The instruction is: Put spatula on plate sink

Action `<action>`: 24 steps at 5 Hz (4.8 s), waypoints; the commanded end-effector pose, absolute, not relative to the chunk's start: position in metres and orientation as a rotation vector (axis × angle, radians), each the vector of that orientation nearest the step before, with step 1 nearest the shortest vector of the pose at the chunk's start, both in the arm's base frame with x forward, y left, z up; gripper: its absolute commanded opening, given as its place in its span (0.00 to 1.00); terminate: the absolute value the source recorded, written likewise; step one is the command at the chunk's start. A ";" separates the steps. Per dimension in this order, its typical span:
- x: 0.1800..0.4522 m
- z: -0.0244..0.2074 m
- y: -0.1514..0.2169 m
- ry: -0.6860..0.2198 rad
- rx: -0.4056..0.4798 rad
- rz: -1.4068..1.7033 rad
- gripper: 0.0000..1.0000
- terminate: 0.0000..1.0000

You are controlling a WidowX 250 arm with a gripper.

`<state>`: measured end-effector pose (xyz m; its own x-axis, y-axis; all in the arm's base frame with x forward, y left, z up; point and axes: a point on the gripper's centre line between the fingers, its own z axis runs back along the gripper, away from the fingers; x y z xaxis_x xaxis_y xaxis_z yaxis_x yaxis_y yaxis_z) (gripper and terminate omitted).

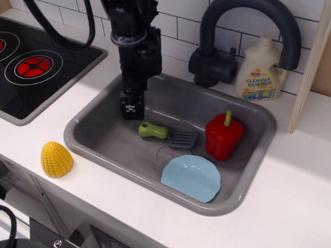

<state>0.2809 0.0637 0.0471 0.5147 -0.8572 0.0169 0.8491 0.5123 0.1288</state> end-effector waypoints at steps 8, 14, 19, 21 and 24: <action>0.303 -0.009 0.058 -0.127 0.157 -1.065 0.00 0.00; 0.259 0.038 0.027 -0.120 0.069 -1.174 0.00 0.00; 0.255 0.004 -0.008 -0.091 0.074 -1.187 0.00 0.00; 0.265 0.024 -0.008 -0.201 0.005 -1.024 1.00 0.00; 0.264 0.079 0.006 -0.251 -0.004 -0.969 1.00 0.00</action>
